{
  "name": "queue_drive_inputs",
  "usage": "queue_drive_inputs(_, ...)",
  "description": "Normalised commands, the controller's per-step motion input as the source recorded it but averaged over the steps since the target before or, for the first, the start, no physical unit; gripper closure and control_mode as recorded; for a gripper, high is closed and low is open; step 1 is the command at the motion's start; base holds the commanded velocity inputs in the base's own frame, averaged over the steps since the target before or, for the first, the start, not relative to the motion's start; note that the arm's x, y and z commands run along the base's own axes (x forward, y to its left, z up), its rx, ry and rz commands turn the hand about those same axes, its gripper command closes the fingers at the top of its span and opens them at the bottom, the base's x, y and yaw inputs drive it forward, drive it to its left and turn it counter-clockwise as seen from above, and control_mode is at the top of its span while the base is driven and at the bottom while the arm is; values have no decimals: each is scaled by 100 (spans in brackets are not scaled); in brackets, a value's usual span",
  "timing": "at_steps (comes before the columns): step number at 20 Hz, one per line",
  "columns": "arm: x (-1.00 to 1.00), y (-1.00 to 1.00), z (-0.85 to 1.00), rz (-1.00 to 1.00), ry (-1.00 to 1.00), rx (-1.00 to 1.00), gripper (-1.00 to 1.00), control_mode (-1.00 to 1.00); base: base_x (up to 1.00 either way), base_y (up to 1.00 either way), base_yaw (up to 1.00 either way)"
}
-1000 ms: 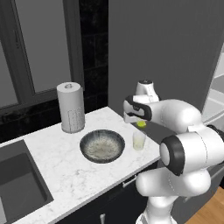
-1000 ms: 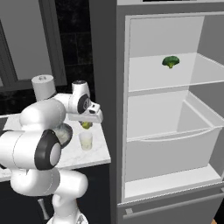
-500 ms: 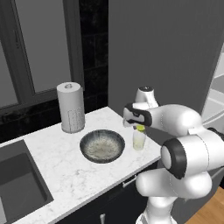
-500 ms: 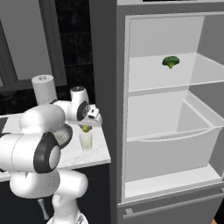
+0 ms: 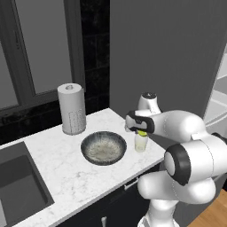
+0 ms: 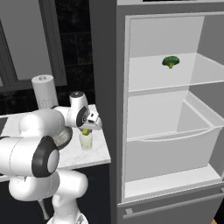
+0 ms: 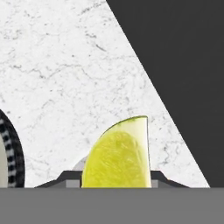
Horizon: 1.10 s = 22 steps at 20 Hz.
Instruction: Grab a lemon wedge from the fridge and one ice cube from the ice bowl, and put them in the glass of lemonade.
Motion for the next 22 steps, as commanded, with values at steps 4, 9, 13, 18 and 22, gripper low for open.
queue_drive_inputs(4,0,0,0,0,0,0,-100,-100,0,0,0)
queue_drive_inputs(9,0,0,0,0,0,0,-100,-100,0,0,0)
queue_drive_inputs(13,0,0,0,0,0,0,-100,-100,0,0,0)
queue_drive_inputs(18,-6,0,9,3,-1,1,-100,-100,0,0,0)
queue_drive_inputs(22,-17,0,34,11,-7,8,-100,-100,0,0,0)
